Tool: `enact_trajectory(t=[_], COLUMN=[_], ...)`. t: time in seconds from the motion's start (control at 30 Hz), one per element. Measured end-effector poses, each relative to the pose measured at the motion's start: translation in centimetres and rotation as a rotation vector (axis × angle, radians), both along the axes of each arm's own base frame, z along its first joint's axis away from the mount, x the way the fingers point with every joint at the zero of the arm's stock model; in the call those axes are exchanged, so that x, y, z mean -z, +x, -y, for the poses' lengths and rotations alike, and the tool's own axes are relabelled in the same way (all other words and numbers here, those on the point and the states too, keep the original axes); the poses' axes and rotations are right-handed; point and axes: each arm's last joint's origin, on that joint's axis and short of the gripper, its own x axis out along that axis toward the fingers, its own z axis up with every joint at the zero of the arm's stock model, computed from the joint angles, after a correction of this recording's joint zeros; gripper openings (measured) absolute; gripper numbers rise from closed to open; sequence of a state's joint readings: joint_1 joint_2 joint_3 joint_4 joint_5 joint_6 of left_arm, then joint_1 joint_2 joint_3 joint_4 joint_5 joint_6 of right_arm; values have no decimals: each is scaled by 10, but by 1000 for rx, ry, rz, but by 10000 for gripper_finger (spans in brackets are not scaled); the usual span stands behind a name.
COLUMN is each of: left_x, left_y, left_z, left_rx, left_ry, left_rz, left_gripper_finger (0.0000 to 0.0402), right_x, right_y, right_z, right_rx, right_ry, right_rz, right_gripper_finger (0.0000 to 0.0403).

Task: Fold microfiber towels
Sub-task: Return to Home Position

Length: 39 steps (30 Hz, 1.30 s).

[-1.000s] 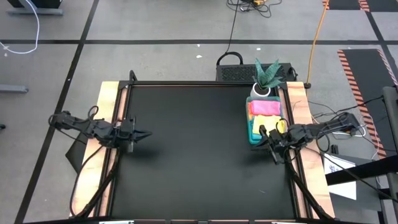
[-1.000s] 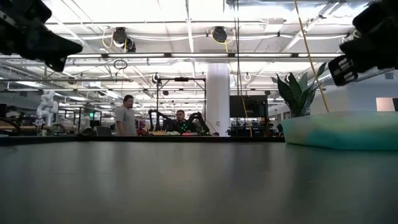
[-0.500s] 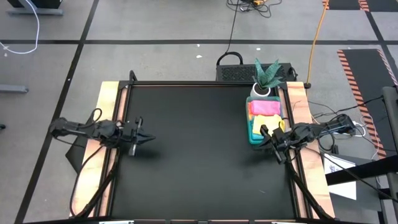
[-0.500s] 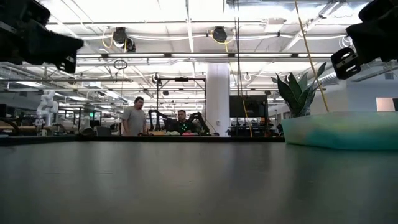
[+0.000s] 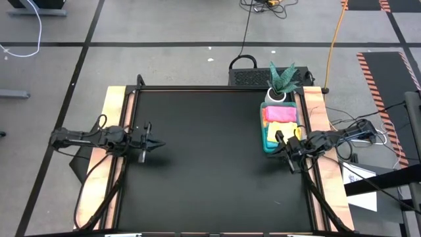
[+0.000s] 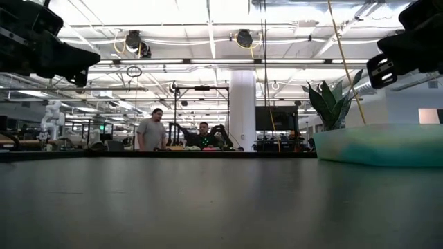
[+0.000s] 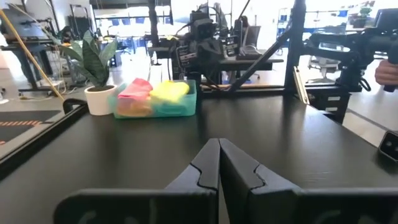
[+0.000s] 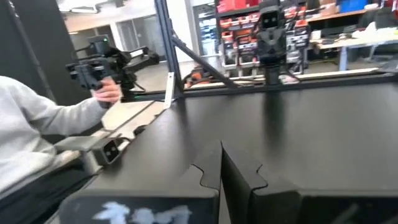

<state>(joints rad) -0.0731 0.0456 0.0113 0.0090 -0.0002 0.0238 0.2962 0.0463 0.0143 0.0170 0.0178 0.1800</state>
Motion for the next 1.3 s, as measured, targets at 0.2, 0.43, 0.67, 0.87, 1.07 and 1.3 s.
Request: enact_trajectory(t=[0.2, 0.43, 0.67, 0.87, 1.07, 1.3], left_x=[-1, -1, -1, -1, -2, -2], left_y=[0, 0, 0, 0, 0, 0], left_z=[0, 0, 0, 0, 0, 0], left_rx=[-6, -10, -12, -12, -12, -12], left_ry=[-6, -26, -57, -60, -60, -60], left_rz=[10, 13, 14, 15, 16, 16], left_gripper_finger=[7, 14, 36, 37, 37, 37], right_x=[0, 0, -3, -13, -9, -9], right_y=[0, 0, 0, 0, 1, 1], right_z=[0, 0, 1, 3, 4, 4], right_rx=[6, 6, 33, 83, 132, 125], right_ry=[-25, -43, -61, -64, -215, -172], right_rz=[8, 15, 45, 155, 144, 125], right_gripper_finger=[0, 0, 0, 0, 0, 0])
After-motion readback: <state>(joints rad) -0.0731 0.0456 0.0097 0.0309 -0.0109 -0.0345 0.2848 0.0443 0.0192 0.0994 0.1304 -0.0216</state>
